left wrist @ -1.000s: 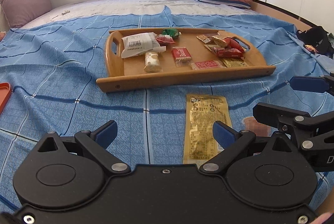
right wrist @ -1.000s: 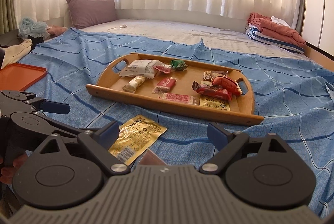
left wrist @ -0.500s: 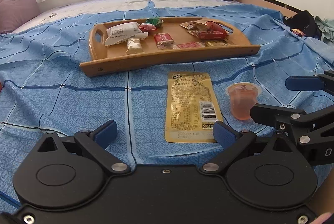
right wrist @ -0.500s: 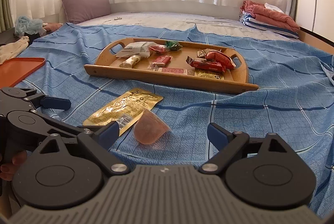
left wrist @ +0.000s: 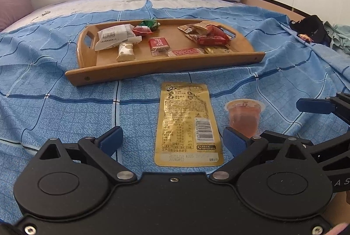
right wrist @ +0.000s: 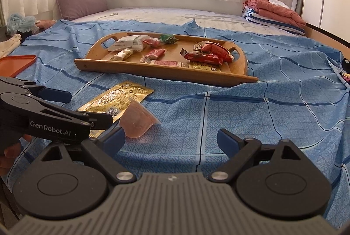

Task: Organize snacks
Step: 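Grasp the gold-yellow packet with the left tool while the right tool grasps the orange jelly cup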

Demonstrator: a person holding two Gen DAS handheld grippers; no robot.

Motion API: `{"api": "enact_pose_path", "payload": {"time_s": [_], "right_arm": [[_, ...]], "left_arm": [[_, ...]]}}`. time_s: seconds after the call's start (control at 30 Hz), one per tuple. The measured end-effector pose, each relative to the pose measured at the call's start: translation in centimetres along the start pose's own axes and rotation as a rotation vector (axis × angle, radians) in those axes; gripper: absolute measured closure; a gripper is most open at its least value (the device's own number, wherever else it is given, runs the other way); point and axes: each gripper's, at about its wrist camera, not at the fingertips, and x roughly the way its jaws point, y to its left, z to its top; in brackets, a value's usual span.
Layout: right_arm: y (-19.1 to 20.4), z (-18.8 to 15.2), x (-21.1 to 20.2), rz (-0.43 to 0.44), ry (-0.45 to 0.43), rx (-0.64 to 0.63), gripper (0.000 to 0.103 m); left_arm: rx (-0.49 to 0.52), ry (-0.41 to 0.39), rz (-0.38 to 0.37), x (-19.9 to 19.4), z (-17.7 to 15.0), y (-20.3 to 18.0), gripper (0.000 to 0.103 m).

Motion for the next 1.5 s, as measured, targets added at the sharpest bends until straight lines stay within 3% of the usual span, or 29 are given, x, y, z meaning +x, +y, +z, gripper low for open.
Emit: {"api": "enact_pose_path", "payload": {"time_s": [0.2, 0.4, 0.9, 1.5], "right_arm": [[-0.2, -0.1, 0.0, -0.008, -0.004, -0.010, 0.008], [0.0, -0.2, 0.3, 0.004, 0.000, -0.006, 0.008], [2.5, 0.5, 1.9, 0.065, -0.002, -0.042, 0.008], [3.7, 0.9, 3.5, 0.052, 0.028, -0.001, 0.027]], "left_arm": [[0.015, 0.009, -0.032, 0.8, 0.6, -0.5, 0.014], [0.045, 0.001, -0.017, 1.4, 0.9, -1.5, 0.042], [-0.024, -0.032, 0.043, 0.1, 1.5, 1.0, 0.042], [-0.018, -0.027, 0.105, 0.8, 0.5, 2.0, 0.038]]}}
